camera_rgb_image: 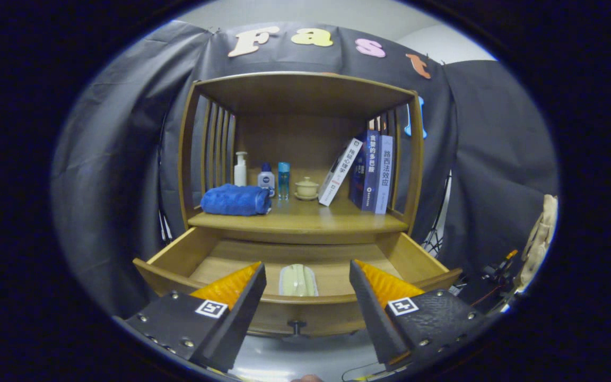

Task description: Pull open the drawer, take out the items inside it, and place them on the countertop above the cabinet.

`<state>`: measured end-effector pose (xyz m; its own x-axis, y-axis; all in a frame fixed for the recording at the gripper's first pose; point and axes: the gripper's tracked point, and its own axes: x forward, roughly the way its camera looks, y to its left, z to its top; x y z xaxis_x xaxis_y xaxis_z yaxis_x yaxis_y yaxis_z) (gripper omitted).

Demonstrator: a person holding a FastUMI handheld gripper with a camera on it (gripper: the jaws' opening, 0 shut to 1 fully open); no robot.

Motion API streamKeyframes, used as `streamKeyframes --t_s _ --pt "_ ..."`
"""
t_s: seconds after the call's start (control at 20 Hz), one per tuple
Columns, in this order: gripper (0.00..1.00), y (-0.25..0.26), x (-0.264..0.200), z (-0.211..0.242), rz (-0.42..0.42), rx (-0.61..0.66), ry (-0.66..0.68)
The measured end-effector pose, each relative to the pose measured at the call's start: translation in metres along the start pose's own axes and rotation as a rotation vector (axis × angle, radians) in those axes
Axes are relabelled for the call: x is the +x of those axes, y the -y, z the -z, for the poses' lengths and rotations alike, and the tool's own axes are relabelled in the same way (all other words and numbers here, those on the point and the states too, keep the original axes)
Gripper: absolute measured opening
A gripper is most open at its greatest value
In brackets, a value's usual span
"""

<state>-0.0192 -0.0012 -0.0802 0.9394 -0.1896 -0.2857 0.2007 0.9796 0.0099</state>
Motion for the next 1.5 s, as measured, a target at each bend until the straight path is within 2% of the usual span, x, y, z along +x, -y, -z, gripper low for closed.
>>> streamKeyframes --t_s 0.2,0.4,0.6,0.75,0.85,0.95,1.05,1.15,1.2,1.45,1.5 --pt "0.98 -0.006 0.034 0.0 -0.053 -0.036 -0.18" --pt "0.98 -0.001 0.074 0.018 -0.046 -0.142 -0.365" --pt "0.98 -0.016 0.103 0.042 -0.08 -0.1 -0.513" --pt "0.98 -0.016 0.125 0.068 -0.063 -0.086 -0.62" --pt "0.98 -0.026 0.142 0.074 -0.081 -0.021 -0.63" --pt "0.81 -0.026 0.146 0.087 -0.05 -0.023 -0.675" --pt "0.74 -0.025 0.141 0.11 -0.038 -0.097 -0.768" --pt "0.37 -0.033 0.133 0.098 -0.082 -0.106 -0.739" --pt "0.19 -0.035 0.136 0.109 -0.092 -0.093 -0.727" --pt "0.18 -0.032 0.125 0.081 -0.08 -0.131 -0.56" --pt "0.09 -0.028 0.125 0.074 -0.066 -0.132 -0.519"
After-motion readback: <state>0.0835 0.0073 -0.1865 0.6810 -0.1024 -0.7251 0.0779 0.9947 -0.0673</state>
